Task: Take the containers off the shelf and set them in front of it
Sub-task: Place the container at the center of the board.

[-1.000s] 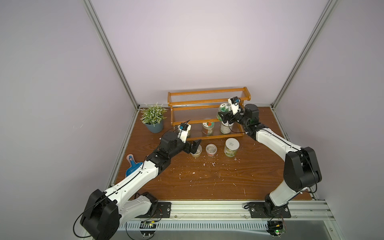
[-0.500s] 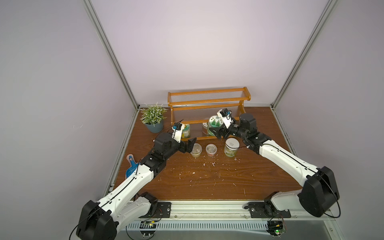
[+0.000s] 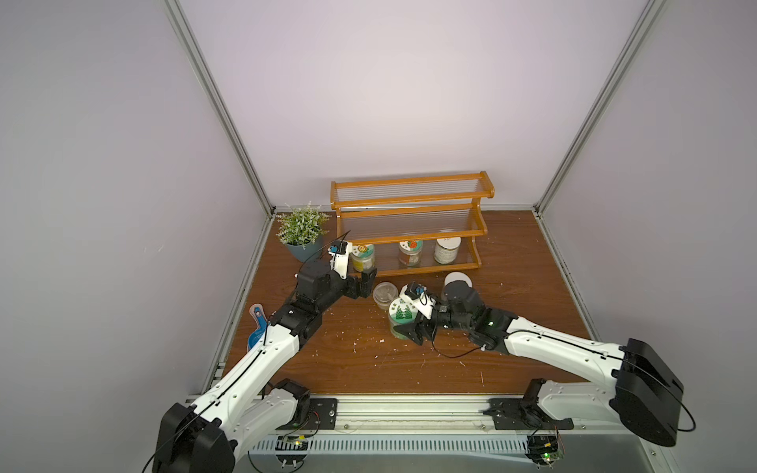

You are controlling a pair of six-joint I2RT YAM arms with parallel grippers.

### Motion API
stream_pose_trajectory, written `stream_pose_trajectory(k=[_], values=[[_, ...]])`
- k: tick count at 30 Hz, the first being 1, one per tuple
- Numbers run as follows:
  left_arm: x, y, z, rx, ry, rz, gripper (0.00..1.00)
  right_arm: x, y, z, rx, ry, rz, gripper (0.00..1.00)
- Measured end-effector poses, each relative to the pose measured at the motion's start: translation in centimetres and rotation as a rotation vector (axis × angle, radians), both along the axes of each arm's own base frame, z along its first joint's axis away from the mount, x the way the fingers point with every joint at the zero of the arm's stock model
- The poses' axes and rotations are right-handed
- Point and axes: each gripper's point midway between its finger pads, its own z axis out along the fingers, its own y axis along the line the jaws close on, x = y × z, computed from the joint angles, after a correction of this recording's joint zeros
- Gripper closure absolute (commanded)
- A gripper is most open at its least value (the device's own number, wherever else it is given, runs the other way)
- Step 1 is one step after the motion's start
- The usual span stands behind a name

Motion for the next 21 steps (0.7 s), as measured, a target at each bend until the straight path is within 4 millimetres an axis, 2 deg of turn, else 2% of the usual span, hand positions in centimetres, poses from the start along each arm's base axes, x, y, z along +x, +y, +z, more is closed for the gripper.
stream_pose_trajectory(k=[4, 8, 13, 21], values=[[0.0, 0.2, -0.3, 0.003, 0.016, 0.006, 0.0, -0.5, 1.8, -2.1, -0.018, 0.013, 0.018, 0.2], [0.1, 0.4, -0.3, 0.004, 0.017, 0.016, 0.0, 0.0, 2.9, -4.0, -0.03, 0.007, 0.01, 0.2], [0.1, 0.6, -0.5, 0.011, 0.022, 0.03, 0.01, 0.7, 3.2, -6.4, -0.072, 0.013, -0.007, 0.2], [0.3, 0.7, -1.1, 0.021, 0.04, 0.037, 0.01, 1.0, 3.7, -8.0, -0.08, 0.014, -0.006, 0.19]])
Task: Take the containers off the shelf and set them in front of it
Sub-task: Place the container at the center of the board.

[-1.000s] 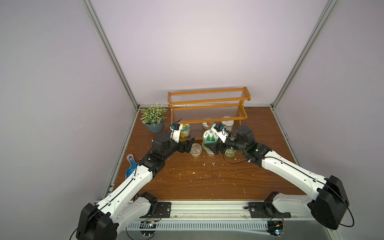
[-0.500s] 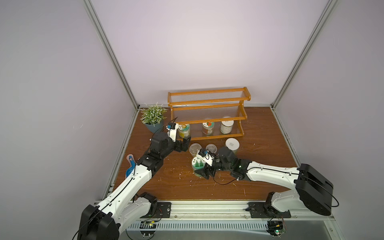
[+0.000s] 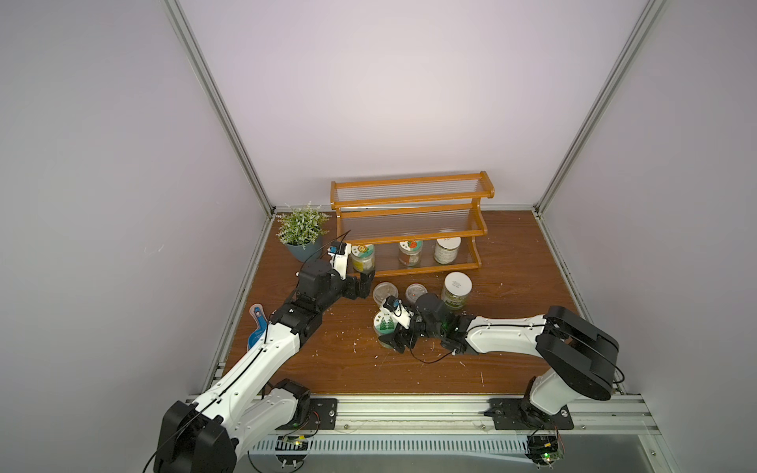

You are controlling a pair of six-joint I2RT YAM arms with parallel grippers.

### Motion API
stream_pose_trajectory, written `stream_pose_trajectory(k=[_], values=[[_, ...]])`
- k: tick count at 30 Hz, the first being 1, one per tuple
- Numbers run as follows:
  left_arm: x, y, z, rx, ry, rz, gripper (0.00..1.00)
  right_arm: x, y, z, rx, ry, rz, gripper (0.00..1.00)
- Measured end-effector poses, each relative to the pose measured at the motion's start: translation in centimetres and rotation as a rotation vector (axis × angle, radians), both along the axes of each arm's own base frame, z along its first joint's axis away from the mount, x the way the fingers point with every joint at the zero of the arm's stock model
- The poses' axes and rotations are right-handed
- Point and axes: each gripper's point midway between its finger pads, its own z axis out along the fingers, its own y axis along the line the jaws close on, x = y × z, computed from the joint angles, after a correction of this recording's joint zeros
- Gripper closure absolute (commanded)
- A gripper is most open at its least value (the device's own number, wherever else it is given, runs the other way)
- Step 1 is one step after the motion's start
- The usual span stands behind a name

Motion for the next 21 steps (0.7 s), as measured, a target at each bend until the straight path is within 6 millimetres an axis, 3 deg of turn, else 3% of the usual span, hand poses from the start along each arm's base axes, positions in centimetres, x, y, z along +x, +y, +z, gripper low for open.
stream_pose_trajectory(k=[9, 21], values=[[0.18, -0.06, -0.61, 0.007, 0.017, 0.0, 0.0, 0.07, 0.4, -0.01, 0.012, -0.004, 0.006, 0.17], [0.23, 0.05, -0.62, 0.008, 0.017, 0.0, 0.0, -0.65, 0.69, -0.13, 0.009, -0.008, 0.019, 0.01]])
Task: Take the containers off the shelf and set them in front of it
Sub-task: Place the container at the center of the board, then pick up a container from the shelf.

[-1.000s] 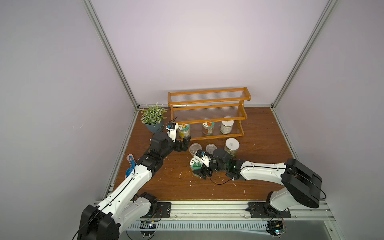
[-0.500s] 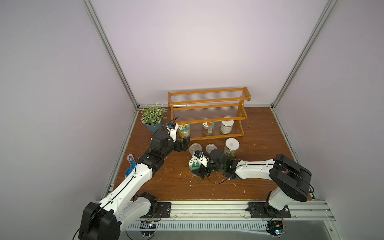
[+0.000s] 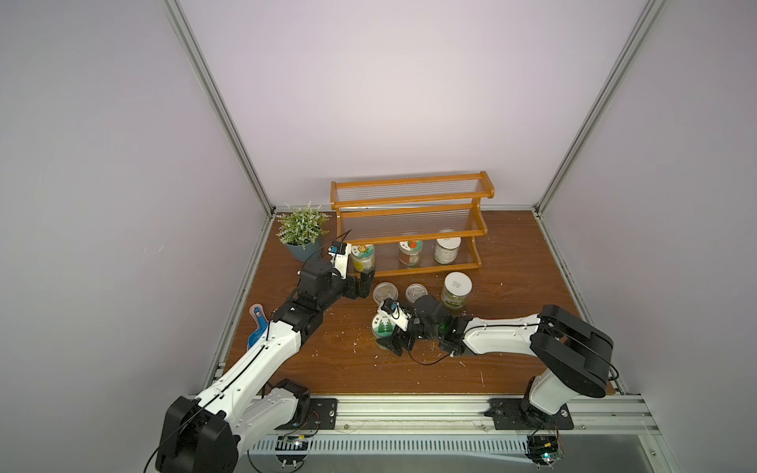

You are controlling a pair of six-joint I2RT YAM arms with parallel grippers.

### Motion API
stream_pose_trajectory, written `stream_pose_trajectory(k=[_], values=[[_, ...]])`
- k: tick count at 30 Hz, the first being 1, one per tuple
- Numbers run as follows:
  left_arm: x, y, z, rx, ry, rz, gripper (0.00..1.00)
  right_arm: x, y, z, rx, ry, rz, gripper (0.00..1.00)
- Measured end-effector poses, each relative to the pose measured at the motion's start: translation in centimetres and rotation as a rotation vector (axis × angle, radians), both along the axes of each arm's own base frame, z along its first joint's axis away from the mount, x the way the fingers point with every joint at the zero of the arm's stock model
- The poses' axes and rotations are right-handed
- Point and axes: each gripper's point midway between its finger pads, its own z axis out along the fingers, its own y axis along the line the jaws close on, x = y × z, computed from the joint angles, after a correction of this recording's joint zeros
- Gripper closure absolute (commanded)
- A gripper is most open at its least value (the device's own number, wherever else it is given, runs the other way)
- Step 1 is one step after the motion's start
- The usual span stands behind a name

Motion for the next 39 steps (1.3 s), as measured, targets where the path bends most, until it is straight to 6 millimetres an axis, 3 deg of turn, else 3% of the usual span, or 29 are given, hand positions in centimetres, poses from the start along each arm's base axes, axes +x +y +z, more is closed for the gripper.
stream_pose_trajectory(k=[14, 21, 24, 31, 33, 39], values=[[0.1, 0.0, -0.1, 0.001, 0.005, -0.002, 0.0, -0.3, -1.6, 3.7, 0.003, -0.041, -0.025, 0.01], [0.2, 0.2, 0.2, -0.001, 0.0, 0.005, 0.0, -1.0, -3.7, 7.3, 0.0, -0.061, -0.03, 0.01], [0.3, 0.2, 0.3, -0.002, -0.002, 0.007, 0.01, 0.6, -4.7, 9.2, 0.026, -0.083, -0.078, 0.01], [0.2, 0.5, 0.3, 0.002, 0.008, 0.014, 0.0, 8.1, -9.0, 12.0, 0.096, -0.121, -0.323, 0.01], [0.2, 0.8, 0.6, 0.002, 0.006, 0.021, 0.0, 8.8, -8.9, 12.2, 0.102, -0.121, -0.335, 0.01], [0.2, 1.9, 1.6, -0.005, -0.013, 0.05, 0.01, 11.2, -6.0, 12.4, 0.123, -0.124, -0.321, 0.01]])
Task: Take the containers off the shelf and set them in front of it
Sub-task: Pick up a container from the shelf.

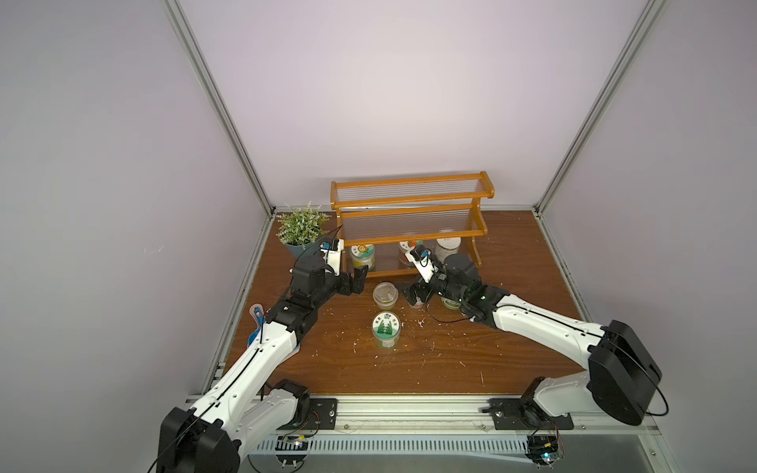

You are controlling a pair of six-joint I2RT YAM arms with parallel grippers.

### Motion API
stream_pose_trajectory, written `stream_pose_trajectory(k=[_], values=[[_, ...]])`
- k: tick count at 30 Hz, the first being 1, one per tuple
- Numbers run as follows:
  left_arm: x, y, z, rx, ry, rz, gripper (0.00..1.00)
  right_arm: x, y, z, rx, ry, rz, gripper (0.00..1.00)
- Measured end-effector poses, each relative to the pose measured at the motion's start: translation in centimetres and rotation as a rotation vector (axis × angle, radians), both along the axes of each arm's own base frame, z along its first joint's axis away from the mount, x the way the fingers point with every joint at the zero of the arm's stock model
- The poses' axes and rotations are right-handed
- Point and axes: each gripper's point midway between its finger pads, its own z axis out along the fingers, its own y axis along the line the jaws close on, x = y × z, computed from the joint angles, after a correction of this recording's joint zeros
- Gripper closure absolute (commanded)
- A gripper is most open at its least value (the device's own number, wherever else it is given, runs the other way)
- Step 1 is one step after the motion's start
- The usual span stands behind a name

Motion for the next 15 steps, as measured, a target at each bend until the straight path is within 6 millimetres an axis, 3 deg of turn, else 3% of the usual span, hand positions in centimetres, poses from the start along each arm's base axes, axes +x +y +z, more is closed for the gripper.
stream_pose_trajectory(k=[9, 15], values=[[-0.4, 0.4, -0.1, 0.004, 0.008, 0.007, 0.01, 0.8, 1.3, -1.1, -0.006, 0.022, 0.025, 0.01], [0.6, 0.2, -1.8, 0.003, 0.019, 0.013, 0.0, 0.5, 1.4, -0.9, -0.004, 0.032, 0.047, 0.01]])
